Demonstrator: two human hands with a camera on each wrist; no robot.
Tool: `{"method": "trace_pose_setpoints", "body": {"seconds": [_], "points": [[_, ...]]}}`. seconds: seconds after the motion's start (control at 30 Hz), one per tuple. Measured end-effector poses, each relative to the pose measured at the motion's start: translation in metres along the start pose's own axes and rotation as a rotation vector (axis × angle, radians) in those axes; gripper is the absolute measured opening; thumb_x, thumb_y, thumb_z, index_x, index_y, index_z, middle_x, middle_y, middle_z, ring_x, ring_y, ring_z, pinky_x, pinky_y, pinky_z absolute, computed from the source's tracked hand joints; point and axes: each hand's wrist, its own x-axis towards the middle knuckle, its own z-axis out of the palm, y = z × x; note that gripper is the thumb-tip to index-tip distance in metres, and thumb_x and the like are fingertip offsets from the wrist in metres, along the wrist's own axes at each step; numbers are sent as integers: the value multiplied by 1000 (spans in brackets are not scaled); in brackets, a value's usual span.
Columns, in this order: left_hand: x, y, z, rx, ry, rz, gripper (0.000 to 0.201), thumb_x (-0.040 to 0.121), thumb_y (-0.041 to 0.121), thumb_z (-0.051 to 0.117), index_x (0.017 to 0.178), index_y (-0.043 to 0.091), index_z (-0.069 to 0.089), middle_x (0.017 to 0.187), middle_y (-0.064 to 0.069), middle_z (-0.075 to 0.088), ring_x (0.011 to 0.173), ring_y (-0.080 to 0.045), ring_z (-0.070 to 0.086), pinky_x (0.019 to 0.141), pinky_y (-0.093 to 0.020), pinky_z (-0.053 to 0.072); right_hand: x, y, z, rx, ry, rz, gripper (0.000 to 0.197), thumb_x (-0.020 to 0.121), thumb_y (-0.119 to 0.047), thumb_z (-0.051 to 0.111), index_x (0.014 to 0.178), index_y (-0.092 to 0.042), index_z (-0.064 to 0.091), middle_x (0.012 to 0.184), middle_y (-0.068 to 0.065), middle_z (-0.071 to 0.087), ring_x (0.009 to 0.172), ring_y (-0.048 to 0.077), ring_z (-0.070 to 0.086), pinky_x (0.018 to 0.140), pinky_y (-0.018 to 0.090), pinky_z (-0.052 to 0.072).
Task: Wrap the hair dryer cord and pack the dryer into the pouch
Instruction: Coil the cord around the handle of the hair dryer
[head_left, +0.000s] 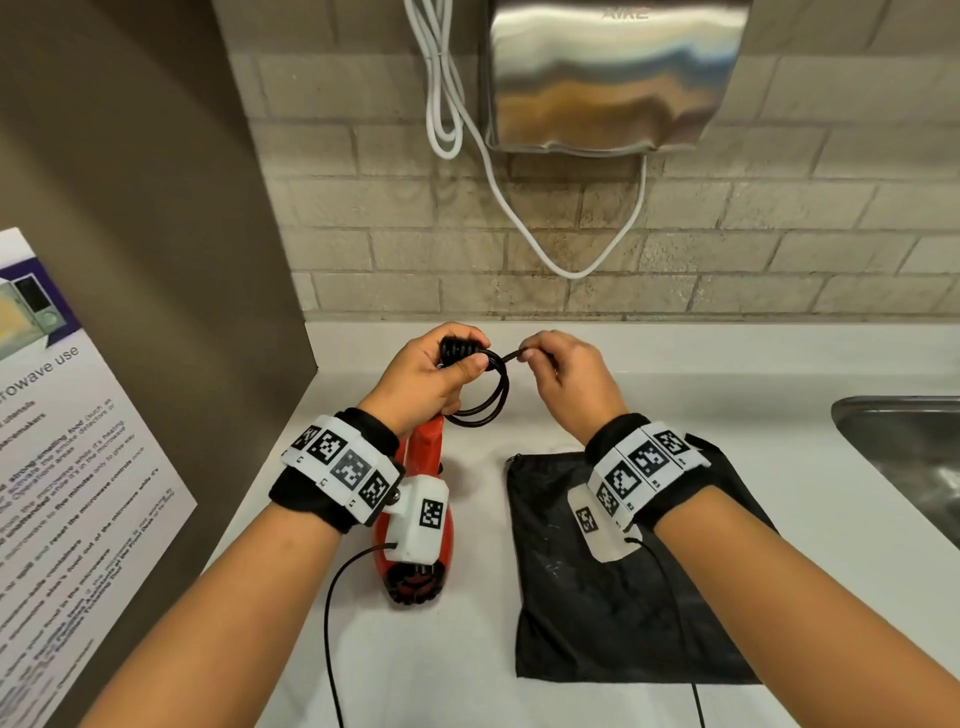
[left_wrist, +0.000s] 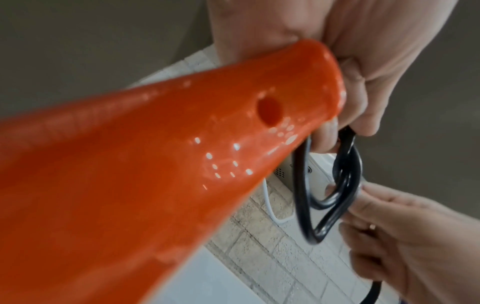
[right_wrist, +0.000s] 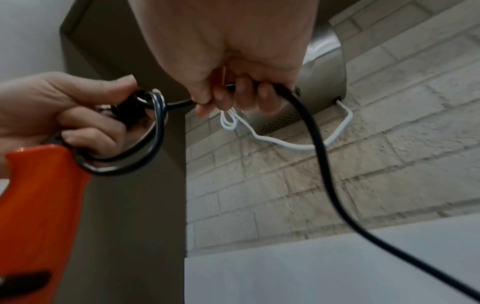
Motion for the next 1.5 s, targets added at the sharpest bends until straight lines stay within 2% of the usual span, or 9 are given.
{"method": "trace_pose_setpoints", "body": {"seconds": [0.33,0.47,0.6,0.73,0.87,0.97,1.1,1.2,1.5], "points": [[-4,6,2,11,-26,-33,13,92,9,48,81,16,52,54,9,45,32,-3,24,39,-18,21,7,-36,-16,-129,99,-13,20,90,-17,47,96,-14,66,99,4,65,90,22,58,74,33,47],[-5,8,4,29,-69,-47,18,92,8,46,95,24,53,68,-2,50,32,-2,26,37,-17,24,3,-50,-22,-122,121,-82,19,90,-16,48,96,-13,66,96,5,63,87,24,59,72,36,49],[-6,8,4,28,-135,-57,34,91,6,48,116,28,50,54,8,55,34,-2,27,37,-16,25,-1,-62,-29,-161,95,-175,19,91,-16,47,97,-12,64,96,5,61,86,23,58,70,37,48],[-9,7,7,76,-171,-38,24,90,5,49,94,27,58,51,1,35,35,-4,25,37,-16,25,-1,-64,-31,-151,84,-245,18,90,-15,48,94,-11,65,91,6,59,81,23,58,66,36,47],[-9,6,7,42,-126,-16,19,93,7,45,93,21,57,48,12,53,33,-2,24,37,-14,23,1,-55,-34,-23,30,-278,15,89,-12,52,94,-7,66,85,5,57,76,16,53,68,29,45],[-7,5,6,14,-29,1,17,93,7,45,91,19,58,66,7,61,30,-2,25,36,-13,24,1,-39,-35,119,-11,-187,12,89,-10,53,95,-5,63,80,2,57,69,12,51,65,13,40],[-4,4,4,-20,58,-11,18,94,7,44,89,19,57,77,-5,57,29,-2,23,37,-14,19,-9,-4,-35,207,-123,48,11,91,-10,49,84,-12,58,65,-5,49,60,8,44,61,19,36],[-1,3,5,-31,75,-22,17,94,8,45,89,19,57,77,-5,57,29,-3,23,37,-15,20,-23,22,-32,140,-200,137,13,91,-9,48,84,-13,59,70,-5,55,60,0,48,61,12,37],[4,0,9,-37,109,-25,13,93,12,47,90,19,57,76,-3,57,29,-3,24,37,-16,21,-68,87,-34,-123,-421,427,10,89,-17,51,80,-16,53,80,2,57,78,20,54,72,25,38]]}}
